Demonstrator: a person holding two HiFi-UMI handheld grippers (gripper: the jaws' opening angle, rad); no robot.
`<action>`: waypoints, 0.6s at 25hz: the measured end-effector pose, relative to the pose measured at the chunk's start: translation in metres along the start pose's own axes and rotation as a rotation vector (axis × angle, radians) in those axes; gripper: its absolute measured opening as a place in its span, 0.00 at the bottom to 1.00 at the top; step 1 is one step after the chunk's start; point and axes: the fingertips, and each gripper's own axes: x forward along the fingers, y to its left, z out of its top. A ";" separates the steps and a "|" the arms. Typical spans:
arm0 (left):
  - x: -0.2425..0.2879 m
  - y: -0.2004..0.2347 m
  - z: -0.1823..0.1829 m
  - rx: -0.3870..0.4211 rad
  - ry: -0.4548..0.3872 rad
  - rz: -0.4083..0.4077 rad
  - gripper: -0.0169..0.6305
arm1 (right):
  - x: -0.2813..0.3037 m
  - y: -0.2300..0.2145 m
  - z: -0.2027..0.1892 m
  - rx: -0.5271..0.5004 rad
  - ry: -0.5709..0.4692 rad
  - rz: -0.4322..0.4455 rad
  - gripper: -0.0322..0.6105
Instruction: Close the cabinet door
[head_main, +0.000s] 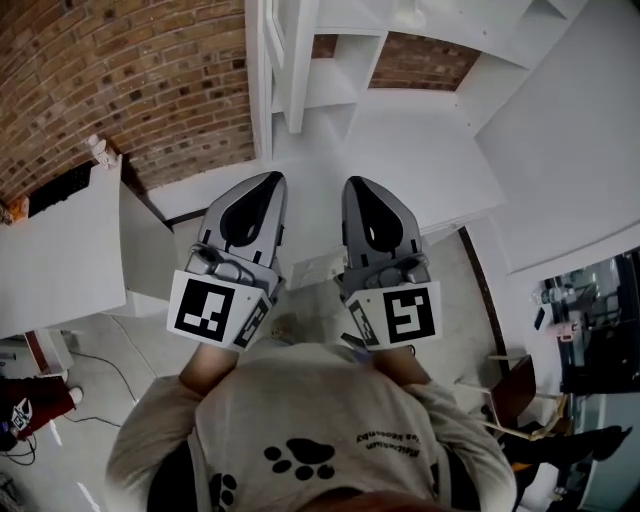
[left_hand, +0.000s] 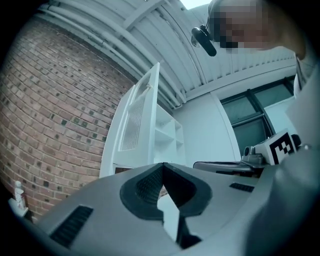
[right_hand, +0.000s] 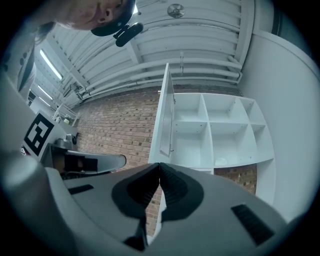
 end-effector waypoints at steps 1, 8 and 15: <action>0.004 0.004 -0.002 -0.007 0.002 -0.009 0.04 | 0.006 0.000 -0.001 -0.001 0.004 -0.003 0.07; 0.025 0.024 0.009 -0.008 -0.019 -0.070 0.04 | 0.038 -0.005 0.010 -0.036 -0.001 -0.002 0.07; 0.039 0.035 0.046 0.044 -0.051 -0.098 0.04 | 0.064 -0.016 0.057 -0.085 -0.069 0.014 0.07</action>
